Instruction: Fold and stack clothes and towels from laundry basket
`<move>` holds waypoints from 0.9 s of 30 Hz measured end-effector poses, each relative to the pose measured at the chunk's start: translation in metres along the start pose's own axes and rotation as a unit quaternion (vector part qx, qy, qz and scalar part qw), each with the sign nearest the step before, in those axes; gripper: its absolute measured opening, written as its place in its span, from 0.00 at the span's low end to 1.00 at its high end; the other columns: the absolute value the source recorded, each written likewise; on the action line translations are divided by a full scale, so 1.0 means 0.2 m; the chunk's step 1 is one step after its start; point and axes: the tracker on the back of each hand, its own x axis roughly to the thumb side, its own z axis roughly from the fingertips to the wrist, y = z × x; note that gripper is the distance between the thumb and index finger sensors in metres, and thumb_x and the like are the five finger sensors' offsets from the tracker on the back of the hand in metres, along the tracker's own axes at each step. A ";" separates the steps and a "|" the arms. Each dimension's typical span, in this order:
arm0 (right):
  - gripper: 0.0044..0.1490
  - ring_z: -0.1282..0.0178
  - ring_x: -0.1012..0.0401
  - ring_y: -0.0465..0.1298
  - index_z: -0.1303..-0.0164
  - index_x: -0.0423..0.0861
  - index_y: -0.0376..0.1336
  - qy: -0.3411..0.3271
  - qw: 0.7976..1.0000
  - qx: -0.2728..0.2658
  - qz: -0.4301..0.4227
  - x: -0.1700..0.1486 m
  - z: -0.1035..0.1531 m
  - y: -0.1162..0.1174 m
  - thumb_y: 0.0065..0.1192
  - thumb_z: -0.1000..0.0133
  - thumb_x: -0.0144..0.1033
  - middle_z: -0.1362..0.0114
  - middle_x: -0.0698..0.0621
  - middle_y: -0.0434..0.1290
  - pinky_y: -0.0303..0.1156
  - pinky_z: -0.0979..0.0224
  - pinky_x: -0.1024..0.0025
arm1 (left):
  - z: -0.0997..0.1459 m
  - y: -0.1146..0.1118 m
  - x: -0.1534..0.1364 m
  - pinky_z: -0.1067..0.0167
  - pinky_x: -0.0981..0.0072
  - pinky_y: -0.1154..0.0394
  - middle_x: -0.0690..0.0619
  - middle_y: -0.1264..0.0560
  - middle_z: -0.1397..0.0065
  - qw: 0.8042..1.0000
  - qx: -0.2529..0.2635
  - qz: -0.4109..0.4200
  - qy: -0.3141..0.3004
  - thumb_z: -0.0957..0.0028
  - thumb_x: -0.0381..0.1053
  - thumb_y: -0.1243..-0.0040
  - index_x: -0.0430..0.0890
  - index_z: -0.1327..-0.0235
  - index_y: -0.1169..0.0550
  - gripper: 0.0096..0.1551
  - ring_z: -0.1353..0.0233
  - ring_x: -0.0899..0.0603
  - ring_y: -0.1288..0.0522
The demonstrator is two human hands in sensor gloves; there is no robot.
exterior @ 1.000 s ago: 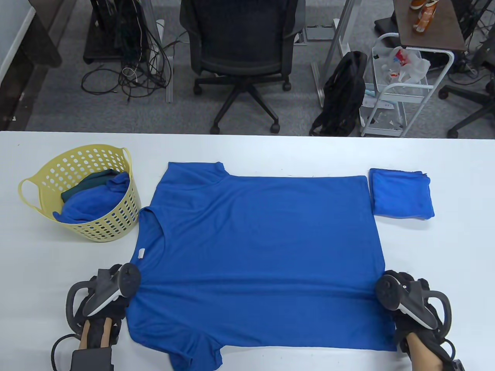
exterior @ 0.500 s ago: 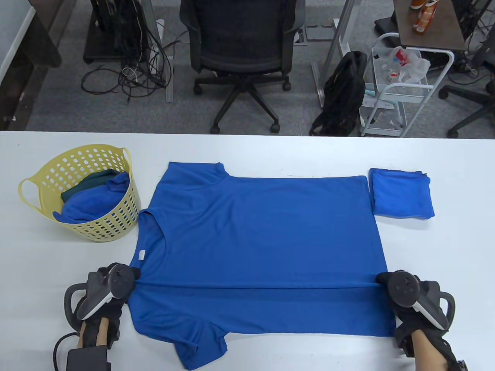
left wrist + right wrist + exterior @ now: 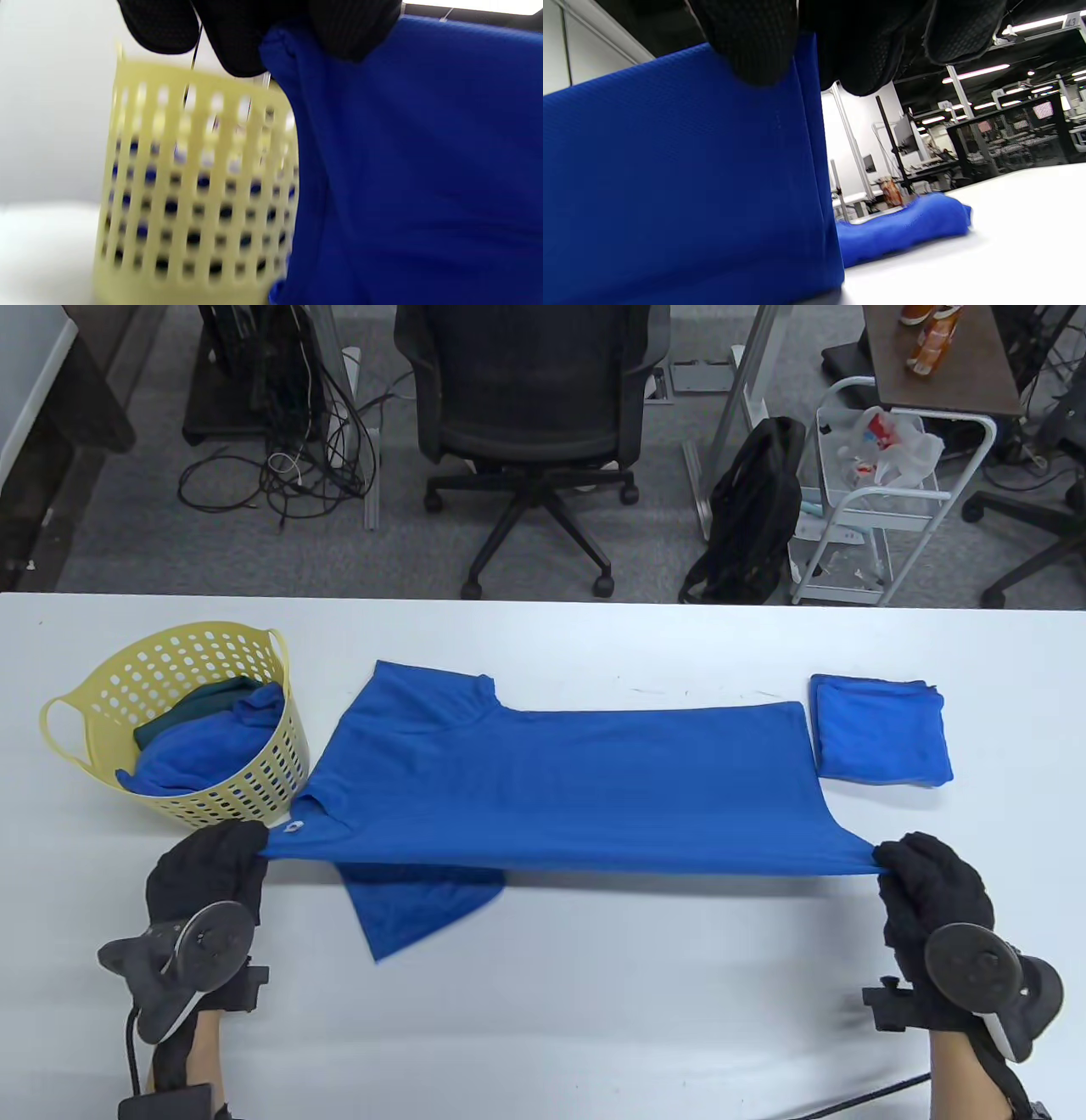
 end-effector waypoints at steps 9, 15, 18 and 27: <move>0.23 0.19 0.37 0.62 0.36 0.47 0.72 0.048 0.926 0.360 0.106 -0.06 0.03 0.26 0.70 0.42 0.31 0.15 0.37 0.63 0.58 0.23 0.28 | 0.11 -0.37 0.01 0.27 0.42 0.27 0.61 0.24 0.25 0.919 -0.358 -0.131 -0.102 0.47 0.56 0.33 0.65 0.36 0.24 0.25 0.25 0.47 0.23; 0.23 0.18 0.35 0.61 0.37 0.45 0.73 0.054 0.892 0.429 0.131 -0.06 0.04 0.34 0.73 0.43 0.32 0.14 0.35 0.60 0.57 0.23 0.27 | 0.12 -0.44 0.02 0.27 0.42 0.26 0.61 0.26 0.24 0.886 -0.431 -0.155 -0.078 0.48 0.56 0.32 0.65 0.36 0.26 0.25 0.24 0.47 0.23; 0.26 0.17 0.35 0.61 0.36 0.44 0.73 0.047 0.890 0.435 0.128 -0.06 0.05 0.33 0.74 0.44 0.37 0.13 0.35 0.59 0.57 0.23 0.26 | 0.12 -0.44 0.02 0.27 0.42 0.26 0.61 0.26 0.23 0.887 -0.431 -0.148 -0.076 0.48 0.57 0.32 0.65 0.36 0.26 0.26 0.24 0.47 0.23; 0.27 0.17 0.33 0.58 0.45 0.41 0.76 0.050 0.892 0.429 0.132 -0.04 0.06 0.35 0.61 0.38 0.50 0.13 0.34 0.57 0.56 0.23 0.27 | 0.12 -0.44 0.01 0.27 0.40 0.27 0.60 0.26 0.23 0.887 -0.438 -0.133 -0.063 0.48 0.56 0.32 0.64 0.35 0.26 0.26 0.24 0.45 0.23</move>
